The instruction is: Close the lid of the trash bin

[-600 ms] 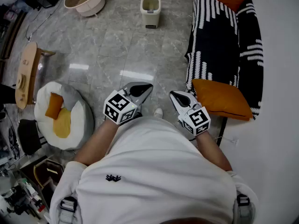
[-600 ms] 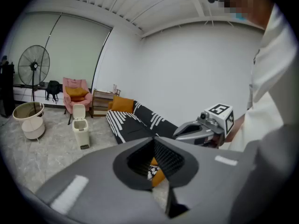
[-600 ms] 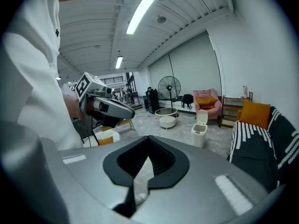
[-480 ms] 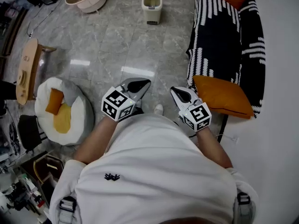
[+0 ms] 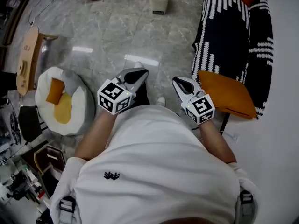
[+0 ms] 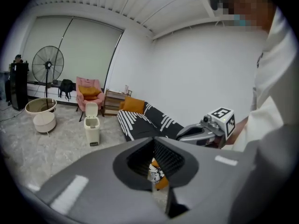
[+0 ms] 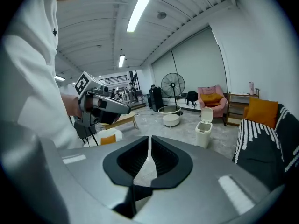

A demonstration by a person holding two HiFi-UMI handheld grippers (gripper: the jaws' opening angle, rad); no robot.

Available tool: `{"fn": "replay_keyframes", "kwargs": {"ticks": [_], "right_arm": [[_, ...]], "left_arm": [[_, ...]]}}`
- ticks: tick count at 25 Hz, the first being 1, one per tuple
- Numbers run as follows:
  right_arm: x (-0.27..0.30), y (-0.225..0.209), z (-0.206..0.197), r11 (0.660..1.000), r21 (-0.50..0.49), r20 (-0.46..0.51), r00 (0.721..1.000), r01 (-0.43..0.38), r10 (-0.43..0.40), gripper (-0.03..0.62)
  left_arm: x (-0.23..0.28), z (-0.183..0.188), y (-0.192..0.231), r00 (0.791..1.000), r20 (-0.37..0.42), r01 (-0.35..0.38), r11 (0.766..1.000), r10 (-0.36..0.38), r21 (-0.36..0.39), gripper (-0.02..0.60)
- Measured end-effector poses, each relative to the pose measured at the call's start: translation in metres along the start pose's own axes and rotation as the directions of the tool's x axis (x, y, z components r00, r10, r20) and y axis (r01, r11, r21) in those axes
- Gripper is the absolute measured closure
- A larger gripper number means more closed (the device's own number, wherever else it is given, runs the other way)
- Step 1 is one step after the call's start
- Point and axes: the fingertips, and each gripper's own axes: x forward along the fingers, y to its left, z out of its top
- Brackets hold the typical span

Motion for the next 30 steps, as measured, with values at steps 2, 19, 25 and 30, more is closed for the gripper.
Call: {"fn": "replay_keyframes", "kwargs": {"ticks": [2, 19, 25, 30], "right_arm": [[0.015, -0.012, 0.008, 1.000, -0.002, 0.001, 1.000, 0.007, -0.007, 0.591], [0.229, -0.139, 0.119, 0.998, 0.000, -0.085, 0.994, 0.065, -0.064, 0.591], [0.287, -0.162, 0.160, 0.997, -0.050, -0.102, 0.993, 0.050, -0.055, 0.591], [0.321, -0.199, 0.180, 0.997, -0.074, -0.123, 0.991, 0.039, -0.048, 0.591]], "left_arm": [[0.009, 0.005, 0.018, 1.000, 0.010, 0.011, 1.000, -0.011, -0.017, 0.525], [0.074, 0.117, 0.259, 0.995, 0.042, 0.096, 0.995, -0.096, 0.000, 0.525], [0.070, 0.138, 0.330, 0.997, 0.050, 0.065, 0.998, -0.064, -0.017, 0.525], [0.076, 0.154, 0.367, 0.996, 0.087, 0.017, 0.999, -0.014, -0.039, 0.525]]}}
